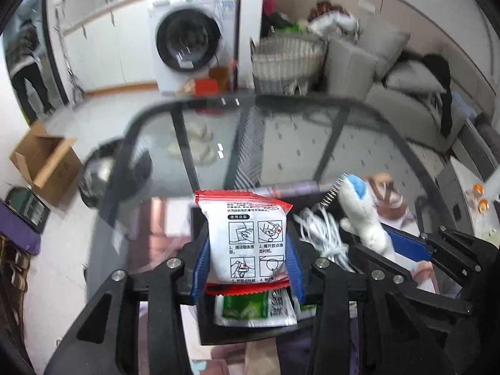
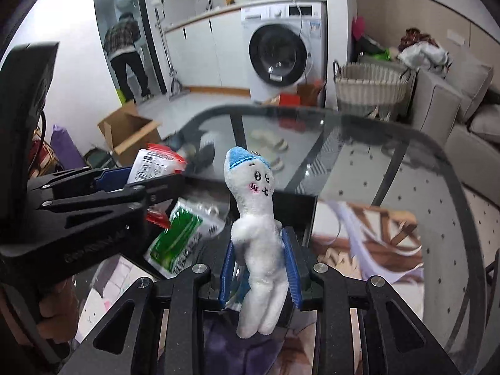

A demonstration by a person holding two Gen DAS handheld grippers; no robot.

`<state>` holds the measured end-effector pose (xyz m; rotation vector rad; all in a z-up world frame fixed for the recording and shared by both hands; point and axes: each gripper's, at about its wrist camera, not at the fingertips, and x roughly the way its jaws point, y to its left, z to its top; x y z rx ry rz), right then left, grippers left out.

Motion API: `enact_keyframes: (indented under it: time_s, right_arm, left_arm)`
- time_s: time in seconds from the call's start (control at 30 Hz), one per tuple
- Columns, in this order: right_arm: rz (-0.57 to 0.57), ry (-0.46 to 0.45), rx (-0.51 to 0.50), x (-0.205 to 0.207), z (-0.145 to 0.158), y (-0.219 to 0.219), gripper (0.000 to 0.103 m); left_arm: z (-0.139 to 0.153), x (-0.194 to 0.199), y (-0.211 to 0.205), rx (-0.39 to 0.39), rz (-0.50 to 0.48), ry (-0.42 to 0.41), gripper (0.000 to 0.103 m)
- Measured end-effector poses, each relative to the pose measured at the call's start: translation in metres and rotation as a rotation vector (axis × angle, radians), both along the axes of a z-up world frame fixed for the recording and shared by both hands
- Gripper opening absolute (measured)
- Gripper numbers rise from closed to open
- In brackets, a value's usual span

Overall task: Organize soft objects
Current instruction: 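Lower the doll and packet into the black box and open both tools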

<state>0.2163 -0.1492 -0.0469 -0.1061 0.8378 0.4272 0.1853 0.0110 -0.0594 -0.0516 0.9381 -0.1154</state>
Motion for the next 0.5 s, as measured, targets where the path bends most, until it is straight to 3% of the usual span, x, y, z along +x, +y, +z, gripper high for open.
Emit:
enact_keyframes:
  time_s: [0.17,0.37,0.5]
  right_arm:
    - [0.006,0.048,-0.004,0.004,-0.016,0.001,0.029]
    - [-0.001,0.092,0.015,0.008,-0.021,-0.001,0.031]
    - [-0.005,0.115,0.037,0.009,-0.02,-0.005,0.035]
  left_arm:
    - [-0.02,0.007,-0.007,-0.002,-0.024,0.107,0.041]
    - [-0.024,0.007,-0.008,0.02,-0.012,0.122,0.044]
    - [-0.018,0.003,-0.006,0.019,-0.017,0.086,0.063]
